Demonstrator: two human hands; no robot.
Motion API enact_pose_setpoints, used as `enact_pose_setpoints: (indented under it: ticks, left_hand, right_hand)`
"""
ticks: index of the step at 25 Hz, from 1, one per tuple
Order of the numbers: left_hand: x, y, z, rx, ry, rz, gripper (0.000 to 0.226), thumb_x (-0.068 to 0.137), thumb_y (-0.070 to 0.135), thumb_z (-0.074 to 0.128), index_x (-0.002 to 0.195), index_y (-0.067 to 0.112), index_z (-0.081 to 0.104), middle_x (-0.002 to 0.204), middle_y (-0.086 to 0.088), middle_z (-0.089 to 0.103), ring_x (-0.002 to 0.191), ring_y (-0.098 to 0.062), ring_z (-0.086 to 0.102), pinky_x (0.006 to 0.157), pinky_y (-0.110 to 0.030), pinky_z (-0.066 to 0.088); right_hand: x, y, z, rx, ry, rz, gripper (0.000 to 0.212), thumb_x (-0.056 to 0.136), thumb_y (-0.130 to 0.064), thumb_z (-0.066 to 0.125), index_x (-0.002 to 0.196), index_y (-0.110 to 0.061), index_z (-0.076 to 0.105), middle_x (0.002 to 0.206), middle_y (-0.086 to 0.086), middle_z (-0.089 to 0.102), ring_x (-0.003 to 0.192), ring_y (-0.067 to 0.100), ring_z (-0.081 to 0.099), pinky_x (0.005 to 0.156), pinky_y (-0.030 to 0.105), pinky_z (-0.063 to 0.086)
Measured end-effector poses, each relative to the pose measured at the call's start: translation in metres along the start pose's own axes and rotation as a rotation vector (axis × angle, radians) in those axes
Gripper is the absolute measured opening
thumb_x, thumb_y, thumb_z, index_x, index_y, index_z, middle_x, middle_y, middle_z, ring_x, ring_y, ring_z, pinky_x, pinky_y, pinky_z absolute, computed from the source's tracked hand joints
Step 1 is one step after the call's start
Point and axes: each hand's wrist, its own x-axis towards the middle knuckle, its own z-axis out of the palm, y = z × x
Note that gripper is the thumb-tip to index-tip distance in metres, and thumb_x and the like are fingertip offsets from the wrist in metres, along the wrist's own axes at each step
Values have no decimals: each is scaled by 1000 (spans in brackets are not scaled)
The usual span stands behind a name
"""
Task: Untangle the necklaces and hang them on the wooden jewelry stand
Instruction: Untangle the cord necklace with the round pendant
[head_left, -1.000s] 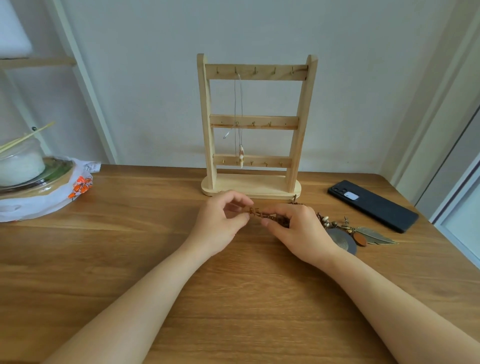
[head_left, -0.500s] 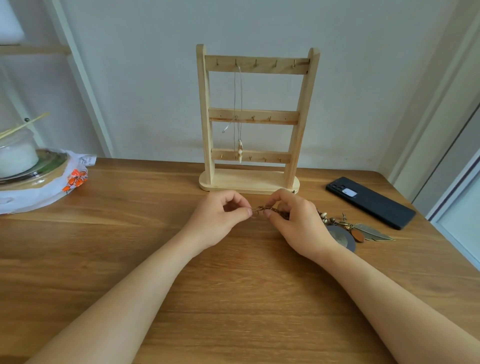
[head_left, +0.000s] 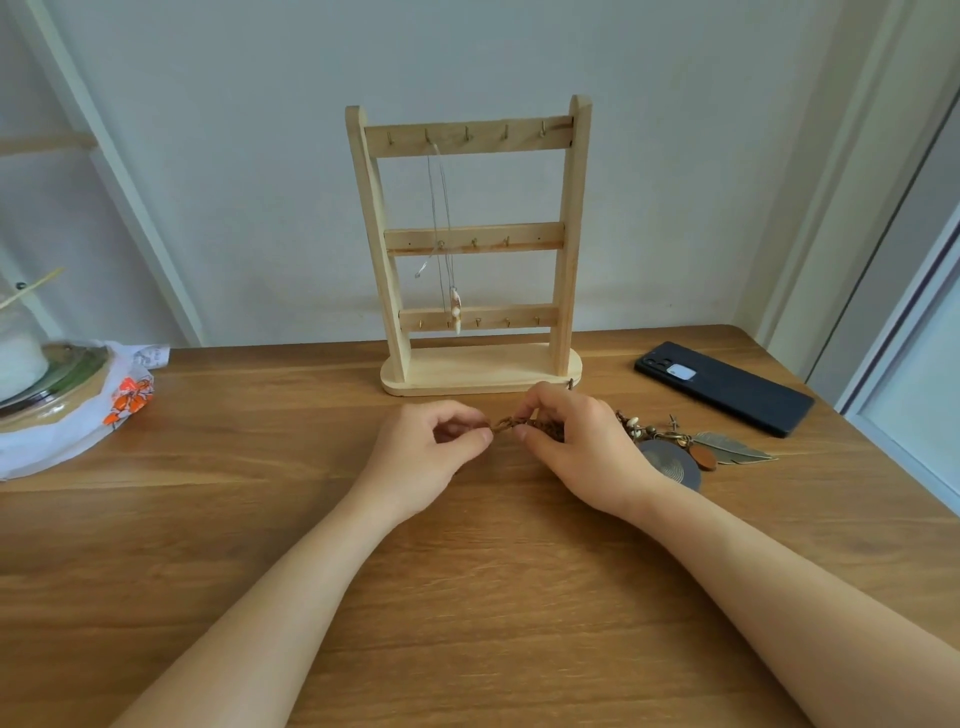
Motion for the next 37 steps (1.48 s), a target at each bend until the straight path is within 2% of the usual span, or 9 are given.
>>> enact_pose_setpoints:
  ticks: [2, 4, 8, 11, 15, 19, 24, 28, 37]
  left_hand:
    - [-1, 2, -1, 5, 25, 14, 11, 89, 22, 74, 91, 32, 79, 83, 15, 75, 78, 0, 67, 72, -22, 50]
    - [-1, 5, -2, -76, 74, -10, 14, 91, 18, 70, 89, 28, 80, 89, 14, 76, 89, -2, 68, 81, -24, 52]
    - [1, 12, -7, -540, 30, -186, 28, 96, 11, 44, 72, 12, 57, 96, -4, 76, 101, -23, 67, 91, -40, 48]
    - [0, 14, -11, -760, -2, -232, 18, 96, 9, 48, 79, 13, 51, 95, -8, 74, 93, -23, 68, 88, -41, 51]
    - [0, 9, -7, -645, 80, -253, 23, 95, 3, 62, 79, 16, 50, 91, -8, 72, 65, -16, 63, 66, -31, 52]
    - [2, 8, -4, -481, 212, -233, 18, 95, 24, 68, 87, 13, 56, 92, -8, 76, 50, -14, 54, 47, -25, 39]
    - [0, 18, -6, -708, 121, -385, 48, 77, 52, 75, 107, 15, 66, 84, -4, 68, 71, -17, 63, 59, -29, 53]
    - [0, 17, -7, -751, 89, -415, 40, 82, 50, 74, 100, 15, 64, 76, -6, 68, 70, -18, 65, 64, -29, 55]
    - [-2, 20, -6, -821, -16, -401, 39, 96, 45, 58, 113, 11, 62, 95, -16, 77, 83, -22, 71, 75, -31, 55]
  right_hand:
    - [0, -1, -1, -12, 6, 0, 5, 95, -24, 65, 98, -27, 62, 68, -9, 55, 64, 10, 53, 64, 39, 50]
    - [0, 0, -1, -19, 9, 14, 4, 95, -25, 65, 98, -26, 63, 72, -9, 58, 70, 13, 55, 67, 41, 52]
    - [0, -1, -2, -33, -9, 57, 6, 95, -28, 65, 100, -25, 65, 81, -6, 62, 80, 15, 59, 75, 45, 54]
    - [-1, -1, -2, -11, -14, 66, 7, 95, -29, 65, 101, -26, 67, 83, -8, 63, 82, 12, 59, 76, 41, 53]
    - [-3, 1, -2, 4, -45, 45, 9, 95, -31, 66, 102, -27, 70, 78, -11, 62, 74, 7, 58, 70, 33, 51]
    - [-2, -3, -2, 10, -60, -13, 9, 94, -29, 68, 101, -26, 71, 75, -7, 64, 71, 11, 58, 68, 32, 50]
    - [-3, -4, 2, 23, -40, -45, 9, 94, -28, 68, 101, -26, 72, 72, -8, 63, 70, 12, 58, 66, 30, 48]
    - [-2, -1, 2, 18, -39, -54, 11, 93, -28, 69, 103, -25, 72, 73, -6, 64, 70, 12, 59, 68, 36, 51]
    - [-2, 1, 4, 5, -53, -72, 8, 92, -34, 67, 97, -29, 71, 71, -8, 63, 67, 10, 59, 65, 37, 52]
